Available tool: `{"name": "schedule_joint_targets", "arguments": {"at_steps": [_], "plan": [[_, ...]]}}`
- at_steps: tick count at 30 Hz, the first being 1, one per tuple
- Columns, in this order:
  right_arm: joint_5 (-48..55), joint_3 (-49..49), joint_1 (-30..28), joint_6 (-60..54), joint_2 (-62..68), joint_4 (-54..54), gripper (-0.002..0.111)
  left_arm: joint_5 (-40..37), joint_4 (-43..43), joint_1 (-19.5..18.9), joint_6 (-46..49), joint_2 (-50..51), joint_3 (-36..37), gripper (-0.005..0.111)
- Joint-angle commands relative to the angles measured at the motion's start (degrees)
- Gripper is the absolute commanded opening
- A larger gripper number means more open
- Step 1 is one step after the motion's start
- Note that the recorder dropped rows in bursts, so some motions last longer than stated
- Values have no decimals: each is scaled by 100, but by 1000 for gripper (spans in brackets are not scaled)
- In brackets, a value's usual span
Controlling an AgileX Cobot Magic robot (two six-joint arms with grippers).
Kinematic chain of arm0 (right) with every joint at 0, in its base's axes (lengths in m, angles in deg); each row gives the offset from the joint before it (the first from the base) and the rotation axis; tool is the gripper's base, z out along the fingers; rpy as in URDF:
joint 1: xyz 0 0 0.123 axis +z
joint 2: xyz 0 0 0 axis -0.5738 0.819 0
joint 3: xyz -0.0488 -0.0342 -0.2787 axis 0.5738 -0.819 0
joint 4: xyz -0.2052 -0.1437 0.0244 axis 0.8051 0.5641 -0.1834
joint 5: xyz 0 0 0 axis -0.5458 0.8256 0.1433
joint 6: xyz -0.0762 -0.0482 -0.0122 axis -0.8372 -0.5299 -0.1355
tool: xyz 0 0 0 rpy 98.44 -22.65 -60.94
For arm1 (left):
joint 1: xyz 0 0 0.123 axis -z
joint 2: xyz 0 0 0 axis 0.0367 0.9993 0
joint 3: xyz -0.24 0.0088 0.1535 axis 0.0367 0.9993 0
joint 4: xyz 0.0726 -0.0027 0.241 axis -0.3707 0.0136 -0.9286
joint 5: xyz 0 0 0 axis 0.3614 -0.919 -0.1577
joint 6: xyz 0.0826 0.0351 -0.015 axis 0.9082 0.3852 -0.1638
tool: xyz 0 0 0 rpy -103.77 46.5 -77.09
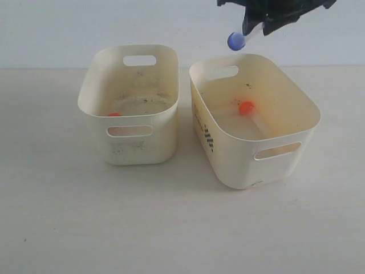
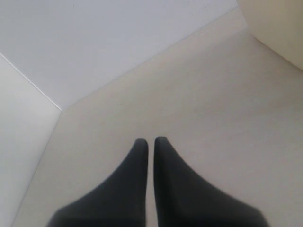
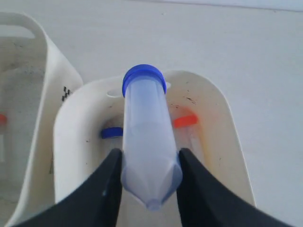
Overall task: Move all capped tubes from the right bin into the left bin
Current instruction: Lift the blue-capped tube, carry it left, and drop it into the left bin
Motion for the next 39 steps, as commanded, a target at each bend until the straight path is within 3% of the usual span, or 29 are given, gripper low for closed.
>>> {"name": "schedule_joint_targets", "arguments": {"at_steps": [1, 7, 14, 19, 21, 24, 28, 30, 36, 39], "plan": [[-151, 29, -2, -240, -491, -532, 0, 28, 16, 6, 4, 20, -22, 4], [-432, 29, 113, -1057, -638, -2511, 0, 28, 16, 6, 4, 20, -22, 4], [-1194, -99, 1070, -1053, -246, -2556, 0, 28, 16, 6, 4, 20, -22, 4], [-1541, -99, 1446, -822, 291, -2305, 1, 28, 16, 6, 4, 20, -22, 4], [-1555, -99, 1447, -745, 475, -2265, 6, 28, 16, 6, 4, 20, -22, 4], [-1544, -99, 1447, -720, 717, -2214, 25, 28, 16, 6, 4, 20, -22, 4], [-1554, -99, 1447, -720, 910, -2214, 57, 28, 16, 6, 4, 20, -22, 4], [-1568, -99, 1447, -751, 910, -2180, 63, 28, 16, 6, 4, 20, -22, 4], [-1529, -78, 1400, -813, 656, -1515, 62, 28, 16, 6, 4, 20, -22, 4], [-1315, -78, 1179, -575, 371, -868, 50, 28, 16, 6, 4, 20, -22, 4]]}}
